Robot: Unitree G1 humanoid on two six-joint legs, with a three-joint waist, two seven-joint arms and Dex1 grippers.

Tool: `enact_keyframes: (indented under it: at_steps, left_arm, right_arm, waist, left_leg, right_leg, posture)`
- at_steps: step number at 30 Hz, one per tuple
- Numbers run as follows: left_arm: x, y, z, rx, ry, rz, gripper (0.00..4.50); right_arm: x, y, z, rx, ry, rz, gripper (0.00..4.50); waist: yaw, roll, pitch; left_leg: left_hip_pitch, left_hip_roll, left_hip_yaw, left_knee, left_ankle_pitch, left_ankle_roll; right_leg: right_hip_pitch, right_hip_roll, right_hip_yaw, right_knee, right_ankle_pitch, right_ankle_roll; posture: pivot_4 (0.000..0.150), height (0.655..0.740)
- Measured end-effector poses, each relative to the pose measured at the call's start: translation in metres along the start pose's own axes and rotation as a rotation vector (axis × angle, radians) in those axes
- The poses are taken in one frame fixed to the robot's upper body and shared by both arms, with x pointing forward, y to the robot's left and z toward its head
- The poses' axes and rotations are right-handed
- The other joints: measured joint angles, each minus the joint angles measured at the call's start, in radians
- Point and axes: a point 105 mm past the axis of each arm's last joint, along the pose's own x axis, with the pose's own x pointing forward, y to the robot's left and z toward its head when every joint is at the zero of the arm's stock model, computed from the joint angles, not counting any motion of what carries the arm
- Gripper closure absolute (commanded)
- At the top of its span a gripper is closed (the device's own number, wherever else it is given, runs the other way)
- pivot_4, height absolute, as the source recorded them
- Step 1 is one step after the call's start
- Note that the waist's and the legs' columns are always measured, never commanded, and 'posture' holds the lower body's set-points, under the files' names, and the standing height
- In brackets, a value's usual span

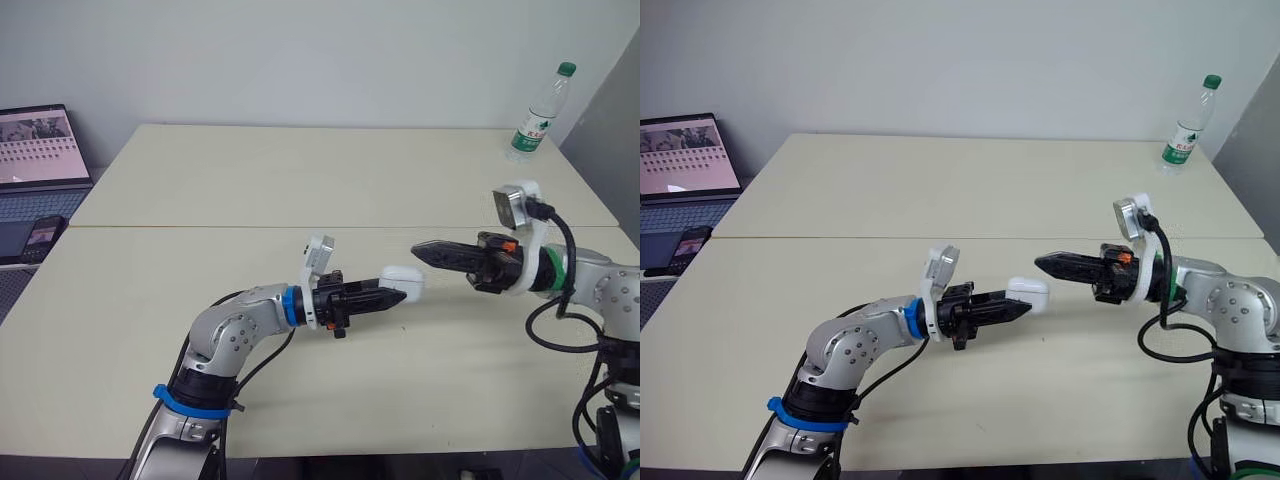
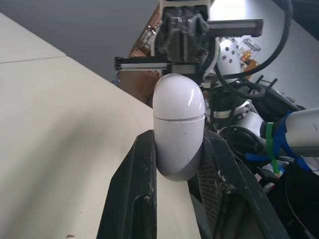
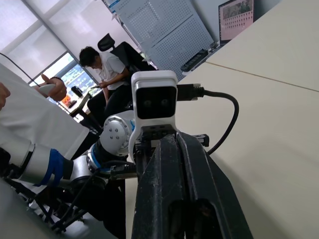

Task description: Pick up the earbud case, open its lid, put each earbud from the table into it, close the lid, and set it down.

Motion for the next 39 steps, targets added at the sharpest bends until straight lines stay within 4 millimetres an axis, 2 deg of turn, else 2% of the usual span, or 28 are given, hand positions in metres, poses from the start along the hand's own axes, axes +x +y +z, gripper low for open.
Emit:
enact_keyframes:
  at_steps: [4,7,11,15,20,26,27,33,37,39]
  left_arm:
    - [0.000,0.006,-0.003,0.007,0.017,0.052,3.76]
    - [-0.001,0.017,-0.006,0.012,0.039,0.131,3.76]
    - [-0.002,0.041,-0.022,0.018,0.148,0.291,3.76]
    - [0.001,0.053,-0.038,0.060,0.250,0.384,3.76]
    - [0.008,0.062,-0.046,0.001,0.341,0.418,3.76]
    - [0.012,0.073,-0.046,-0.092,0.395,0.468,3.76]
    - [0.012,0.074,-0.045,-0.110,0.392,0.471,3.05]
    - [0.010,0.075,-0.044,-0.129,0.385,0.482,1.23]
    - [0.001,0.078,-0.036,-0.032,0.374,0.518,0.02]
    - [-0.010,0.083,-0.031,0.036,0.361,0.568,0.02]
  right_arm:
    - [-0.007,-0.006,-0.007,-0.007,0.010,-0.055,4.48]
    - [-0.014,-0.019,-0.020,-0.040,0.035,-0.156,4.48]
    - [-0.030,-0.040,-0.044,-0.122,0.092,-0.328,4.48]
    - [-0.044,-0.052,-0.062,-0.198,0.140,-0.446,4.48]
    - [-0.047,-0.062,-0.070,-0.265,0.126,-0.536,4.48]
    - [-0.043,-0.059,-0.080,-0.264,0.100,-0.567,4.48]
    - [-0.044,-0.058,-0.081,-0.264,0.099,-0.576,4.50]
    - [-0.053,-0.057,-0.081,-0.265,0.084,-0.626,4.50]
    - [-0.053,-0.055,-0.084,-0.262,0.087,-0.632,4.50]
    - [-0.055,-0.054,-0.086,-0.258,0.090,-0.637,4.50]
  waist:
    - [0.000,0.000,0.000]
    - [0.000,0.000,0.000]
    - [0.001,0.000,0.000]
    - [0.001,-0.001,0.000]
    - [0.000,-0.001,0.000]
    - [0.001,0.000,0.000]
    - [0.001,0.000,0.000]
    - [0.000,-0.001,0.000]
    - [-0.003,0.000,0.000]
    - [-0.004,0.000,0.000]
  left_leg:
    - [0.000,0.000,0.000,0.000,0.000,0.000]
    - [0.000,0.000,0.000,0.000,0.000,0.000]
    - [0.000,-0.001,0.000,0.000,0.000,0.000]
    - [0.000,0.000,0.000,0.000,0.000,0.000]
    - [0.001,-0.001,0.000,0.000,0.000,0.000]
    - [0.001,-0.001,0.000,0.000,0.000,0.000]
    - [0.001,-0.001,0.000,0.000,0.000,0.000]
    - [0.002,-0.001,0.001,0.001,0.000,0.000]
    - [0.003,-0.001,0.001,0.000,0.000,0.000]
    - [0.003,0.000,0.000,0.000,0.000,0.000]
  right_leg:
    - [0.000,0.000,0.000,0.000,-0.001,0.001]
    - [0.000,0.000,0.000,0.000,-0.001,0.002]
    - [0.000,0.000,0.000,0.000,-0.003,0.004]
    - [0.000,0.000,0.001,0.000,-0.002,0.004]
    - [0.000,0.000,0.000,0.001,-0.002,0.004]
    - [0.001,0.000,0.000,0.001,-0.002,0.005]
    - [0.001,-0.001,0.000,0.001,-0.002,0.005]
    - [0.001,0.000,0.001,0.001,-0.002,0.006]
    - [0.001,0.001,0.001,0.002,-0.002,0.005]
    - [0.001,0.001,0.001,0.002,-0.002,0.005]
  posture:
    - [0.150,0.7362]
    - [0.150,0.7362]
    - [0.150,0.7362]
    - [0.150,0.7362]
    - [0.150,0.7362]
    - [0.150,0.7362]
    - [0.150,0.7362]
    - [0.150,0.7362]
    - [0.150,0.7362]
    - [0.150,0.7362]
